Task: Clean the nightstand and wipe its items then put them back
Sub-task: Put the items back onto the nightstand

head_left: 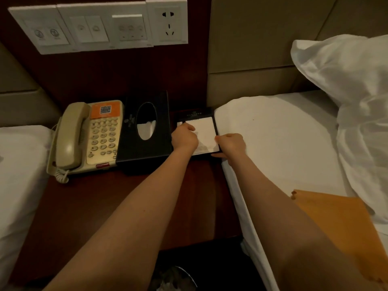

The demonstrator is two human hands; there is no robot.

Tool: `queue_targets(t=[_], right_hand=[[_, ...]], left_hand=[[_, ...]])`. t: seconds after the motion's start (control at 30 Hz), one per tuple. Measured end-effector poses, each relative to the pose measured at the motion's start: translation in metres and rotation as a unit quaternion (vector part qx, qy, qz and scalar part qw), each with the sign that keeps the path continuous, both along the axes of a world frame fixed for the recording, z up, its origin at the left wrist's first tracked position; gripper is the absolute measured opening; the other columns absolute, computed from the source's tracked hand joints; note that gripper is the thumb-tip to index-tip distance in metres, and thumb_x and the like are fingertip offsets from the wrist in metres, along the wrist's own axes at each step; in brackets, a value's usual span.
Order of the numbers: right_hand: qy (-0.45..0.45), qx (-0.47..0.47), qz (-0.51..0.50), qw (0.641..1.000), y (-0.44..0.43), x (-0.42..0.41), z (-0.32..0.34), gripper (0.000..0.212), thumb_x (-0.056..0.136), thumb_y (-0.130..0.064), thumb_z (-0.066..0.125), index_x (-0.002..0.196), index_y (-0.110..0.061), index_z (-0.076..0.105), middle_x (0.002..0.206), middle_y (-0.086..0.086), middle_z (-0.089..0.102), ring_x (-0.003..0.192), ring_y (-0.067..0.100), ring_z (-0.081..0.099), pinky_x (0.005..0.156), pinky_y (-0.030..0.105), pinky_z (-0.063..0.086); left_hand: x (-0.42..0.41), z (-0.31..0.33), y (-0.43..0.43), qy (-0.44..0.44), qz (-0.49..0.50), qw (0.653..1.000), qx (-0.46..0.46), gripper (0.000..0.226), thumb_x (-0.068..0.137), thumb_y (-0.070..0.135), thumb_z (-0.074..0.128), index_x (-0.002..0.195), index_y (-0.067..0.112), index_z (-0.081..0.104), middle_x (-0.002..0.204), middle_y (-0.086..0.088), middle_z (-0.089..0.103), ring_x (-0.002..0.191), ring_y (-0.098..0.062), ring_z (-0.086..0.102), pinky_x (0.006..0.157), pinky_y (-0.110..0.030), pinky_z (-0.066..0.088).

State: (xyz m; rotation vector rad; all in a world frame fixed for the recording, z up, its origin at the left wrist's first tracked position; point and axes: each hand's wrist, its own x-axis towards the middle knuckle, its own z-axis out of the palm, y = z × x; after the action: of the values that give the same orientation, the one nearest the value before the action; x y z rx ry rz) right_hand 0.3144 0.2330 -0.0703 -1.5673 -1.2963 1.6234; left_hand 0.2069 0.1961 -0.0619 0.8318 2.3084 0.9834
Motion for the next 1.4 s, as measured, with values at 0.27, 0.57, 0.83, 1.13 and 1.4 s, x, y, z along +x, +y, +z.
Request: queue_targets(t=[0.27, 0.57, 0.83, 1.13, 1.4], right_hand=[[-0.133, 0.199, 0.013, 0.971, -0.002, -0.012, -0.018, 0.033, 0.094, -0.019, 0.051, 0.083, 0.007, 0.068, 0.085, 0.02, 0.07, 0.071, 0.032, 0.066, 0.068, 0.036, 0.053], [-0.248, 0.402, 0.061, 0.879, -0.024, -0.013, -0.034, 0.033, 0.101, -0.017, 0.036, 0.102, 0.002, 0.063, 0.108, 0.015, 0.065, 0.084, 0.031, 0.062, 0.07, 0.034, 0.046], [-0.39, 0.431, 0.172, 0.795, -0.024, -0.018, -0.034, 0.024, 0.053, 0.005, 0.082, 0.062, 0.001, 0.06, 0.065, 0.013, 0.063, 0.043, 0.022, 0.057, 0.035, 0.025, 0.032], [-0.437, 0.346, 0.28, 0.782, -0.025, -0.014, -0.001, 0.025, 0.09, 0.008, 0.044, 0.107, 0.0, 0.06, 0.112, 0.017, 0.06, 0.101, 0.03, 0.059, 0.075, 0.032, 0.044], [-0.269, 0.373, 0.096, 0.883, -0.038, -0.026, 0.03, 0.032, 0.093, -0.008, 0.041, 0.061, -0.005, 0.046, 0.053, 0.005, 0.038, 0.057, 0.022, 0.038, 0.058, 0.03, 0.024]], left_hand=[[-0.003, -0.015, 0.006, 0.042, 0.011, 0.999, 0.018, 0.04, 0.092, -0.007, 0.04, 0.128, 0.004, 0.055, 0.136, -0.017, 0.047, 0.121, -0.029, 0.05, 0.101, -0.027, 0.039], [0.003, -0.017, 0.004, 0.076, 0.015, 0.996, 0.041, 0.021, 0.092, 0.002, 0.048, 0.1, 0.005, 0.067, 0.127, -0.016, 0.045, 0.104, -0.026, 0.056, 0.081, -0.021, 0.041], [-0.001, -0.02, 0.001, 0.068, 0.009, 0.997, 0.017, 0.024, 0.094, 0.002, 0.046, 0.107, 0.003, 0.066, 0.13, -0.016, 0.047, 0.109, -0.025, 0.056, 0.09, -0.024, 0.043], [0.004, -0.004, -0.009, 0.06, -0.036, 0.997, -0.02, 0.031, 0.095, 0.002, 0.043, 0.121, 0.007, 0.059, 0.139, -0.017, 0.036, 0.116, -0.03, 0.052, 0.097, -0.029, 0.041], [-0.015, 0.049, -0.046, 0.042, -0.048, 0.996, 0.063, 0.028, 0.092, 0.002, 0.047, 0.115, 0.01, 0.062, 0.118, -0.012, 0.059, 0.097, -0.022, 0.06, 0.073, -0.023, 0.044]])
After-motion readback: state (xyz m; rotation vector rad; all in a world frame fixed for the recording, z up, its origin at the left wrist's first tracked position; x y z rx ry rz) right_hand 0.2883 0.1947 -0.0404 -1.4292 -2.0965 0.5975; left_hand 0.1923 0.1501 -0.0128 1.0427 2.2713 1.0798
